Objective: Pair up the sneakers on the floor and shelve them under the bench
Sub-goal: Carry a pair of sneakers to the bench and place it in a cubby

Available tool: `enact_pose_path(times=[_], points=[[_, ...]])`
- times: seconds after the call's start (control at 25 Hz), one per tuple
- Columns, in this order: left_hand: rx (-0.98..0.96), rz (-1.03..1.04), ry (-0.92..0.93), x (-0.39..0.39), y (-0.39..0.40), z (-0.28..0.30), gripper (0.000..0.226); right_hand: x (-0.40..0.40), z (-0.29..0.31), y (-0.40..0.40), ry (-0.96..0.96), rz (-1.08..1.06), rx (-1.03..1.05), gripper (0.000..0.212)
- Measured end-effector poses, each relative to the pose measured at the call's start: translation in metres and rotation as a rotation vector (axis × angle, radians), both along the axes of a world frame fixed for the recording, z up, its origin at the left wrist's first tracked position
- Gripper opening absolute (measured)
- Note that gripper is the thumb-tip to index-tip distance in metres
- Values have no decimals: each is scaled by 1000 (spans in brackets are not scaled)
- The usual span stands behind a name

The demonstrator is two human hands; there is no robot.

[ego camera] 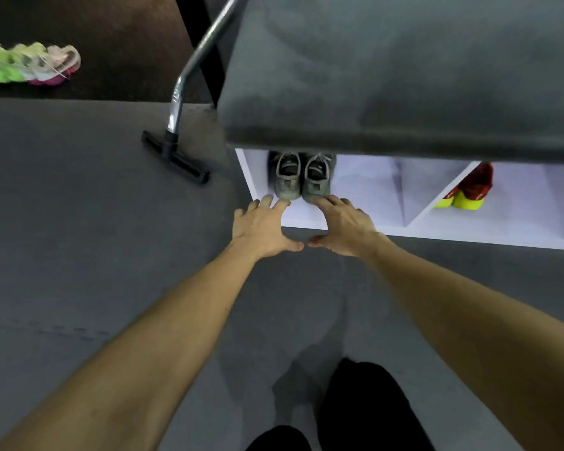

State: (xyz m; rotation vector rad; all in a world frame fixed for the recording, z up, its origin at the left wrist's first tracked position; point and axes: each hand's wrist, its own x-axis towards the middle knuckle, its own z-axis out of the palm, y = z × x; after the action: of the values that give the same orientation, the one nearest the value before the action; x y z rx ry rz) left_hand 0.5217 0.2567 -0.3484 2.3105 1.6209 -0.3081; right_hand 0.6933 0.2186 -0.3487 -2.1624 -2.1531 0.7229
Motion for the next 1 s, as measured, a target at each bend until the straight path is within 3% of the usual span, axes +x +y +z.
enact_pose_path(times=[0.32,0.48,0.64,1.0], points=[[2,23,-75,-37,-10,297,86,-16,295,2,4,42,49,75],[-106,126,-114,-59,-25,387,77,-28,389,2,14,126,-5,67],[-272,311,-114,-92,-63,397,82,-47,407,-8,22,209,-86,64],[-561,780,-227,-209,-165,326,84,-152,335,-22,4,566,-445,58]])
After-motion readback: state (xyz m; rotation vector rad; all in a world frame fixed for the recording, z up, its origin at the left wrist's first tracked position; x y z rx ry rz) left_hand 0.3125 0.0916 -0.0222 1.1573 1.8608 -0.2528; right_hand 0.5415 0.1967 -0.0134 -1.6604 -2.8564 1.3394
